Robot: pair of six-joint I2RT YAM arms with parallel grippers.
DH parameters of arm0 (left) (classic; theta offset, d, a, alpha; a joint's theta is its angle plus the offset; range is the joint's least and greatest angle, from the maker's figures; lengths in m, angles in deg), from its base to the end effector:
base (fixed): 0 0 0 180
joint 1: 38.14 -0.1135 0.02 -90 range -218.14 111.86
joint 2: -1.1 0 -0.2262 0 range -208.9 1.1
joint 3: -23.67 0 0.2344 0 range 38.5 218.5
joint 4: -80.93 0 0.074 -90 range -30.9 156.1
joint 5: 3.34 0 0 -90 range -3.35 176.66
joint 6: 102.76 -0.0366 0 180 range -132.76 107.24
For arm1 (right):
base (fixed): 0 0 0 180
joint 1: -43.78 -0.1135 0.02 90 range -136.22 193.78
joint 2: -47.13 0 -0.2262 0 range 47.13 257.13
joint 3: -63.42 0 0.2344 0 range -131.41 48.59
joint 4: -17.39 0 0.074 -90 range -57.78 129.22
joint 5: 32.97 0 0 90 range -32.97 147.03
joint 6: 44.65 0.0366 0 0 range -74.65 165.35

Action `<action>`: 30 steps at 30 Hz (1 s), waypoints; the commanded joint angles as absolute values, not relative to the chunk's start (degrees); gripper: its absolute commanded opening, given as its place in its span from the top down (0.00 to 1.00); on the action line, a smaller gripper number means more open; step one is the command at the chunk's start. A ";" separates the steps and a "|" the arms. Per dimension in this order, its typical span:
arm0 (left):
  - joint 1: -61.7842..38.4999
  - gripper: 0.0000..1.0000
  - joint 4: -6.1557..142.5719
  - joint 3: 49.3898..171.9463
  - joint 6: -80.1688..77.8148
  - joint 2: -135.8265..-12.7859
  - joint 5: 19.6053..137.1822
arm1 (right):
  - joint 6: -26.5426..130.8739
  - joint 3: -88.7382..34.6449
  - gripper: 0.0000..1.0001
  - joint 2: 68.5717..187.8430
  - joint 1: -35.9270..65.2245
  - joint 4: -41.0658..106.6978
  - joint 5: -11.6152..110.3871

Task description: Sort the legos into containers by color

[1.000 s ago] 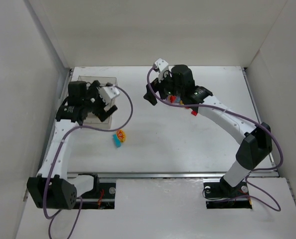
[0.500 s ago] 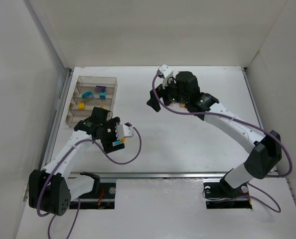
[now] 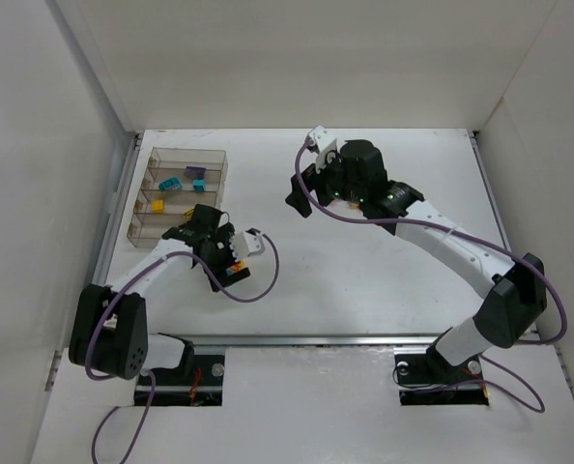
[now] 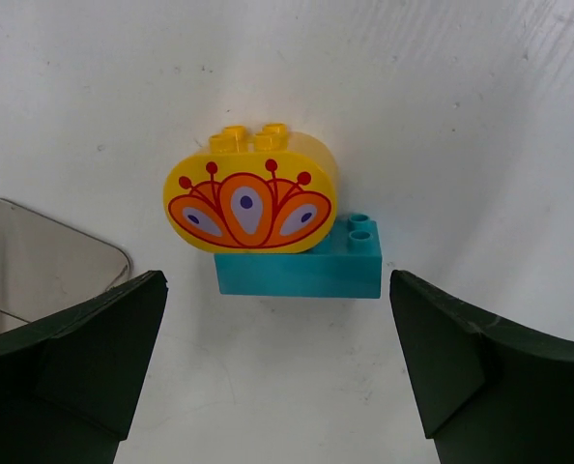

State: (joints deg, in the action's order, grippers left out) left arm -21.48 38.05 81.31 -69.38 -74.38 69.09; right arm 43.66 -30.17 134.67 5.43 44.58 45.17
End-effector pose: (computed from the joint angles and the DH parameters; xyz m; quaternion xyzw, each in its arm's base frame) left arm 0.2264 -0.0793 0.1657 0.6016 0.7442 -0.0535 0.2852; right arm 0.2665 0.2205 0.3246 -0.3357 0.7508 0.2578 0.5070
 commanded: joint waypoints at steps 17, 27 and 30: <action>-20.65 0.51 37.81 82.00 -68.31 -78.62 66.54 | 41.66 -35.96 0.00 138.01 4.93 42.24 45.07; -20.65 1.00 37.28 90.35 -62.42 -79.23 62.05 | 50.62 -38.86 0.00 137.04 9.41 43.47 51.66; -20.65 1.00 37.28 93.42 -60.49 -78.44 60.56 | 50.62 -38.86 0.00 135.20 10.11 42.86 58.59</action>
